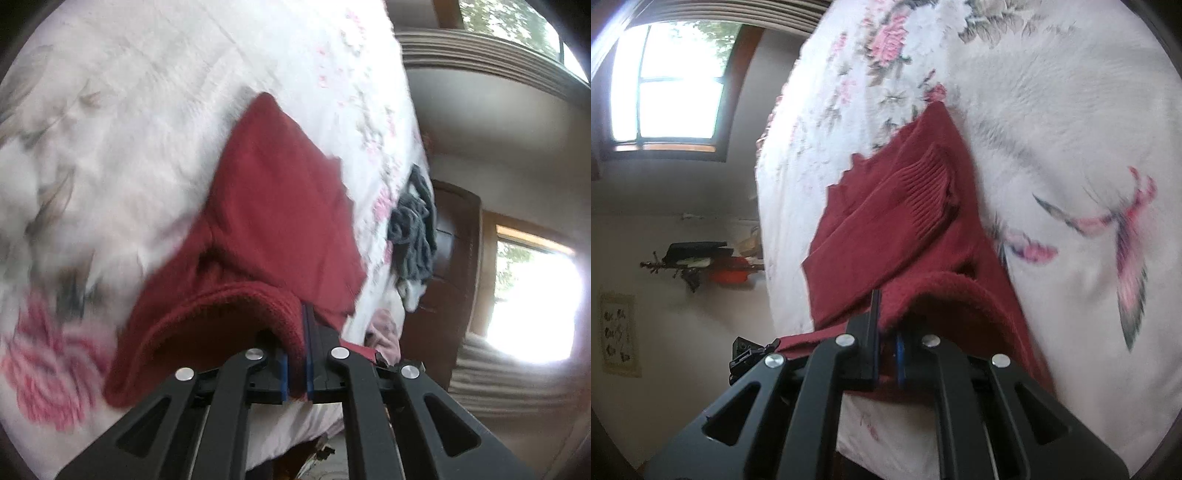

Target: Fold small clothes

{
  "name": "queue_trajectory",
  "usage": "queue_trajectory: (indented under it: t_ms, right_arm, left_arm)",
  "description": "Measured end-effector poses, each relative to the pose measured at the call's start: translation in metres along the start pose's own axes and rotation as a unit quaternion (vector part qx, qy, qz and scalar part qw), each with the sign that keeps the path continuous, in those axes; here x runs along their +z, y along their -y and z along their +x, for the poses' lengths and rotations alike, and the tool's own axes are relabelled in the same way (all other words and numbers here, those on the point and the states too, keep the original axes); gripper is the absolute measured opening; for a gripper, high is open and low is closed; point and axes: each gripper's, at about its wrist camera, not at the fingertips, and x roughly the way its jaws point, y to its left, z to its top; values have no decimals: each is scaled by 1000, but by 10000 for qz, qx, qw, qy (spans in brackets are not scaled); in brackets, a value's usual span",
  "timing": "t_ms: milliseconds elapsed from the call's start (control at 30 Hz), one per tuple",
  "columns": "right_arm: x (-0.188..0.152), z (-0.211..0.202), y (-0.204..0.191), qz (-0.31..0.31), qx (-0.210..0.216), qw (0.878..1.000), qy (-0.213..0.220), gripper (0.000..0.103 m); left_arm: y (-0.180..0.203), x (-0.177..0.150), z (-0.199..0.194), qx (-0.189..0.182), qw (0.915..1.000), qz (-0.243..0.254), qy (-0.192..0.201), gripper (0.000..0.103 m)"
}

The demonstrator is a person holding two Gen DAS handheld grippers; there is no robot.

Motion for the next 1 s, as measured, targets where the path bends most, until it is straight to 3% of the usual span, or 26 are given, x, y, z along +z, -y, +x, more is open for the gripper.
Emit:
queue_trajectory:
  t_ms: [100, 167, 233, 333, 400, 533, 700, 1000]
  right_arm:
    - [17, 21, 6, 38, -113, 9999, -78, 8]
    - [26, 30, 11, 76, -173, 9998, -99, 13]
    - [34, 34, 14, 115, -190, 9997, -133, 16]
    - [39, 21, 13, 11, -46, 10000, 40, 33]
    - [41, 10, 14, -74, 8, 9999, 113, 36]
    - [40, 1, 14, -529, -476, 9972, 211, 36]
    - [23, 20, 13, -1243, -1106, 9860, 99, 36]
    - [17, 44, 13, -1598, -1447, 9765, 16, 39]
  left_arm:
    - [-12, 25, 20, 119, 9997, -195, 43, 8]
    - [-19, 35, 28, 105, 9995, -275, 57, 19]
    - [-22, 41, 31, 116, 9994, -278, 174, 24]
    - [-12, 40, 21, -236, 9988, 120, 410, 48]
    - [-4, 37, 12, -228, 9971, 499, 521, 49]
    - [9, 30, 6, 418, 9889, 1313, 562, 49]
    - [7, 26, 19, 1329, 9692, 2025, 435, 49]
    - [7, 27, 48, 2023, 9442, 2594, 185, 54]
